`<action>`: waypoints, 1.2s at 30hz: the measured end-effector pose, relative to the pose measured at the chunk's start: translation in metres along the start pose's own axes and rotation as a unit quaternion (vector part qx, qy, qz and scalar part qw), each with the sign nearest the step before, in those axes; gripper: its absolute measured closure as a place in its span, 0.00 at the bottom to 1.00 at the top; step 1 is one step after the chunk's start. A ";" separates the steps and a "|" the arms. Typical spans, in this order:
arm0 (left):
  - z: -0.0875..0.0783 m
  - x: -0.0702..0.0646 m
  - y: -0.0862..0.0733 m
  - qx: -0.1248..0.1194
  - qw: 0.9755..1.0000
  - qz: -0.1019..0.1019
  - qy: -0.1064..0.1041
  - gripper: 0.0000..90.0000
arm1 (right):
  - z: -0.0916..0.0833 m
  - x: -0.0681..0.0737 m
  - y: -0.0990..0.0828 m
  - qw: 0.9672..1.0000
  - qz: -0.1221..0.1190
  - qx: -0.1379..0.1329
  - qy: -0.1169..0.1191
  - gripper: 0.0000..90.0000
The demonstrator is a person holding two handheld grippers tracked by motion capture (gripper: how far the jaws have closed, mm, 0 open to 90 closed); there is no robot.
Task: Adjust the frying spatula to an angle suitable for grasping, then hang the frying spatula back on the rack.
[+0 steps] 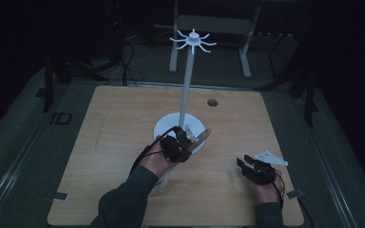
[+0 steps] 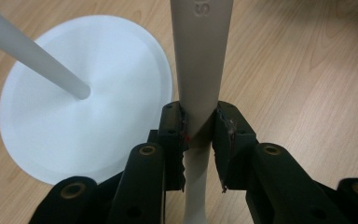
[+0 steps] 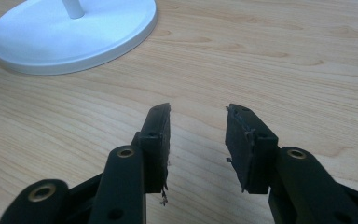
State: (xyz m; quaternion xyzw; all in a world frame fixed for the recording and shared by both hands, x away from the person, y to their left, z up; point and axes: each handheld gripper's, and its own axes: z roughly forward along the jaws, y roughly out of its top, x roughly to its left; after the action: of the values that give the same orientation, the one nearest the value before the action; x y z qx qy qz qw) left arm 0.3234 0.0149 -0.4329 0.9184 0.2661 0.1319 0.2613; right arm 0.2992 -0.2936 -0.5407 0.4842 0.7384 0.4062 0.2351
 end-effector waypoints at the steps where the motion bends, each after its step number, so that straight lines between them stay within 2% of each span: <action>1: -0.002 0.001 0.000 -0.003 1.000 -0.001 0.002 0.82 | 0.000 0.000 0.000 1.000 0.000 0.000 0.000 0.67; 11: -0.009 0.004 0.000 -0.026 1.000 -0.013 0.008 0.82 | 0.000 0.000 0.000 1.000 -0.004 0.000 -0.008 0.66; 19: -0.020 0.008 -0.001 -0.050 0.998 -0.029 0.019 0.82 | 0.000 0.000 0.000 1.000 -0.006 0.001 -0.011 0.66; 27: -0.025 0.010 0.001 -0.066 0.997 -0.036 0.024 0.83 | 0.000 0.000 0.000 1.000 -0.006 0.000 -0.013 0.65; 36: -0.034 0.008 0.004 -0.105 0.993 -0.039 0.044 0.82 | 0.000 0.000 0.000 1.000 -0.004 -0.002 -0.014 0.65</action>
State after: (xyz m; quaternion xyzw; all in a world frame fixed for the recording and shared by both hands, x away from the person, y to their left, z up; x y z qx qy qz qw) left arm 0.3187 0.0309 -0.4014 0.8678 0.2978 0.1894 0.3497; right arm 0.2988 -0.2940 -0.5407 0.4862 0.7360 0.4005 0.2479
